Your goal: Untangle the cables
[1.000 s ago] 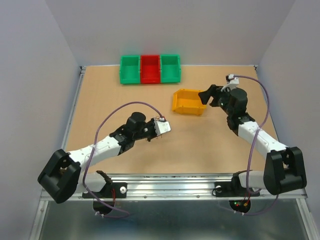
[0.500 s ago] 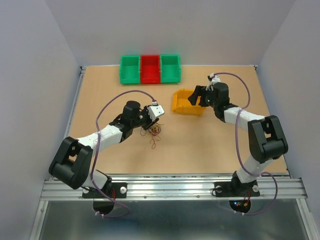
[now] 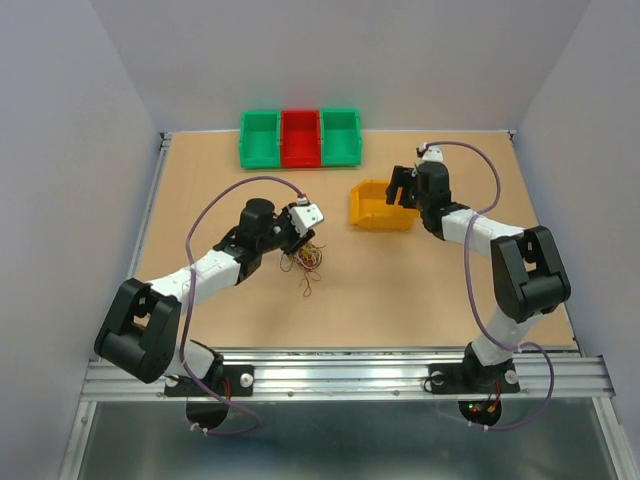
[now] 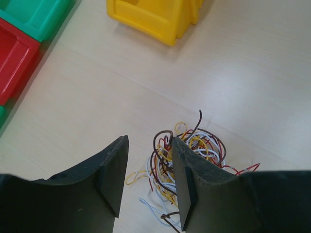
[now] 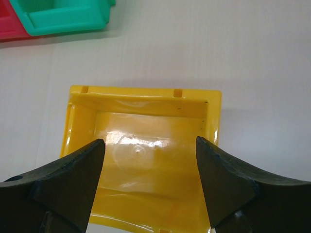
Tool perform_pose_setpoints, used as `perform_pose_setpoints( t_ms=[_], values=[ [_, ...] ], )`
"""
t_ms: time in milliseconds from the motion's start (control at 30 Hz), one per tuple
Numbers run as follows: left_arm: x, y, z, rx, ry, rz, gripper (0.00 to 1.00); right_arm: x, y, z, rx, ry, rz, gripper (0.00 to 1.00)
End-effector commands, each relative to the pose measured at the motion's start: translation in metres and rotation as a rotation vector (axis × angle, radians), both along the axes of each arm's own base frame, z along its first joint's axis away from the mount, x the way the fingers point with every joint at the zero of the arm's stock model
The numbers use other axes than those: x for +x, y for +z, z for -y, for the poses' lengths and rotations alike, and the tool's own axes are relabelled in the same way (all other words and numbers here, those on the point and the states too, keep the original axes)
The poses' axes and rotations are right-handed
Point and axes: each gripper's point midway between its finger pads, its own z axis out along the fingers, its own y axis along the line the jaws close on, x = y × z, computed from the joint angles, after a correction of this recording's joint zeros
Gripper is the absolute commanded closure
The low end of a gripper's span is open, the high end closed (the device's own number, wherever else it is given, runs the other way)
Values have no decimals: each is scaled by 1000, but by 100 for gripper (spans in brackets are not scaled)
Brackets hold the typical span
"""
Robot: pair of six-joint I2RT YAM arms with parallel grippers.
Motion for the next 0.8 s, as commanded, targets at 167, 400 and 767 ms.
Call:
perform_pose_setpoints(
  t_ms=[167, 400, 767],
  values=[
    [13, 32, -4, -39, 51, 89, 43, 12, 12, 49, -167, -184, 30, 20],
    [17, 44, -14, -62, 110, 116, 33, 12, 48, 56, -169, -196, 101, 20],
    [-8, 53, -24, 6, 34, 127, 10, -98, 82, -82, 265, 495, 181, 8]
  ],
)
